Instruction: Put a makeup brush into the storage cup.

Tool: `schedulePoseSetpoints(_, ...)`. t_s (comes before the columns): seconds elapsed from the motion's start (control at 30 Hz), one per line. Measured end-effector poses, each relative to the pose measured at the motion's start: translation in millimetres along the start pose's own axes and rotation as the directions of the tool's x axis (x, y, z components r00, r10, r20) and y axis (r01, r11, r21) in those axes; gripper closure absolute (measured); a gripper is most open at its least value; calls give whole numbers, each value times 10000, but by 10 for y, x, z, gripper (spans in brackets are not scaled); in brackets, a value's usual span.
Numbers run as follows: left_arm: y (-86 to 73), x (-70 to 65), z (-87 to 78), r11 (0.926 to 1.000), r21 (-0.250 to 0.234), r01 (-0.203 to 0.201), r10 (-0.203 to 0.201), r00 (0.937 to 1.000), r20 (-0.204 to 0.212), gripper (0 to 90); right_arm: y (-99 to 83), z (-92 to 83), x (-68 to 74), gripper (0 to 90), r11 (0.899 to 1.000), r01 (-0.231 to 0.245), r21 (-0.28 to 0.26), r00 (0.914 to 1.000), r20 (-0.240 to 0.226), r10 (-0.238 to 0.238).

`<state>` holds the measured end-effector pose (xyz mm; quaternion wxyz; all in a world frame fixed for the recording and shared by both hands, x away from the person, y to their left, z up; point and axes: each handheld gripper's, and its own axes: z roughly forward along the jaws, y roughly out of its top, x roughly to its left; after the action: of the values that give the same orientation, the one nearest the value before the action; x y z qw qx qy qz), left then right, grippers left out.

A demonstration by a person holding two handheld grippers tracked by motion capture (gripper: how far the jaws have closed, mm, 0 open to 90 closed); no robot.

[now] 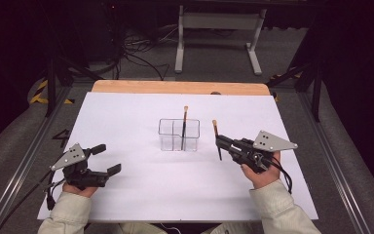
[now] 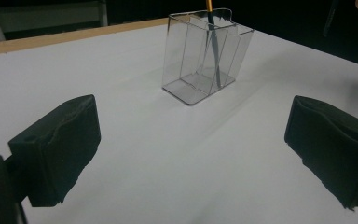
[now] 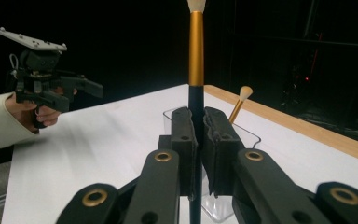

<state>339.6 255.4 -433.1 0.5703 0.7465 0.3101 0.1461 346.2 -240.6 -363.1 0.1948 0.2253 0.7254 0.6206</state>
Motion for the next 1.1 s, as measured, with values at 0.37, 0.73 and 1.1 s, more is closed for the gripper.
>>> schedulePoseSetpoints(0.37, -22, -4, -49, 10000, -9, 23, -23, 10000, -89, 42, 54, 106, -46, 837, 9970, -244, -730, 9993, -295, 223)
schedulePoseSetpoints(0.73, -28, -1, -44, 10000, -3, 74, -74, 9999, -96, 41, 144, 297, -69, 837, 9925, -382, -1165, 9981, -523, 323)
schedulePoseSetpoints(1.1, -28, 6, -35, 10000, -6, 92, -93, 9999, -56, 42, 217, 491, -106, 837, 9903, -512, -1291, 9976, -521, 447)
